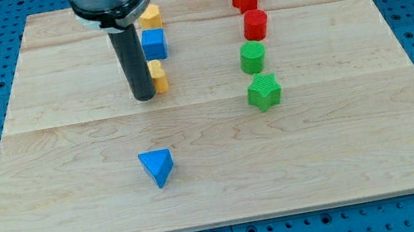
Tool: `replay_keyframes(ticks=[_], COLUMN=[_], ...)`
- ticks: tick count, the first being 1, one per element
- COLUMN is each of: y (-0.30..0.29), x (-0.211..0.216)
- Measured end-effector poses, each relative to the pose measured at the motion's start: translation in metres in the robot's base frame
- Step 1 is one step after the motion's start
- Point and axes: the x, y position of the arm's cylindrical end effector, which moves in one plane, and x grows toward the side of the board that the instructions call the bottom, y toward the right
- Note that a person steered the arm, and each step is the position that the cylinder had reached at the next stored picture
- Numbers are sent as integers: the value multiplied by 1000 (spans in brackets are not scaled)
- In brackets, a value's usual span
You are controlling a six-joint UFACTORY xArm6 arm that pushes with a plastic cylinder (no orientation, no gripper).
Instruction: Slightly push the blue triangle upwards
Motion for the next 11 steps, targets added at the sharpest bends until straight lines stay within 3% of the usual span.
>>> replay_keyframes(ticks=[1, 2, 3, 5, 7, 9, 10, 11], y=[16, 79, 147, 168, 134, -28, -52, -59], x=[44, 118, 149, 152, 175, 149, 109, 123])
